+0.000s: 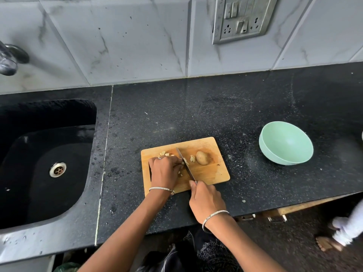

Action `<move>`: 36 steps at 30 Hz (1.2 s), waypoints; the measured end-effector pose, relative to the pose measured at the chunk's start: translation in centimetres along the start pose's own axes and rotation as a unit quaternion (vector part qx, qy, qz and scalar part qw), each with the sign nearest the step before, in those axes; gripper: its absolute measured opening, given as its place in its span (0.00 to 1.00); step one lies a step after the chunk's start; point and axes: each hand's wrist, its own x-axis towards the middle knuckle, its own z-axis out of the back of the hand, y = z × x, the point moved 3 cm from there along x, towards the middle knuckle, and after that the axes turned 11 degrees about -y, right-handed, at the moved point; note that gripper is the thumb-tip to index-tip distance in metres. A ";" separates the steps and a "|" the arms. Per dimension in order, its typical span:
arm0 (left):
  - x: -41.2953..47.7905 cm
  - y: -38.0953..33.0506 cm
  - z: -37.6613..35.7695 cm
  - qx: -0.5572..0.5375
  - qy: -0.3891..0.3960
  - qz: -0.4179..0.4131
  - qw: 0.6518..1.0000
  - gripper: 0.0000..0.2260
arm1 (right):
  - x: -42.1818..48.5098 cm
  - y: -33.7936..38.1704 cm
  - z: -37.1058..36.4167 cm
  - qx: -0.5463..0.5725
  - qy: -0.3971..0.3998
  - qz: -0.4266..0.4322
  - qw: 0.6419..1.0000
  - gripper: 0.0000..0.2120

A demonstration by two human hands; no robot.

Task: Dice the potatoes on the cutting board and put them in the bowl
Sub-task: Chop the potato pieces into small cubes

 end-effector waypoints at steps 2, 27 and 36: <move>0.0 0.1 -0.1 -0.003 0.003 0.008 1.000 0.04 | -0.2 0.1 -0.5 -0.028 -0.026 0.014 0.999 0.18; -0.2 -1.2 2.2 0.108 -0.034 0.011 0.994 0.10 | -0.2 -1.7 0.8 0.020 -0.029 0.015 0.999 0.21; 0.1 -1.8 1.3 0.131 0.016 0.006 0.991 0.12 | -0.1 -2.0 0.7 0.033 -0.022 0.023 0.999 0.22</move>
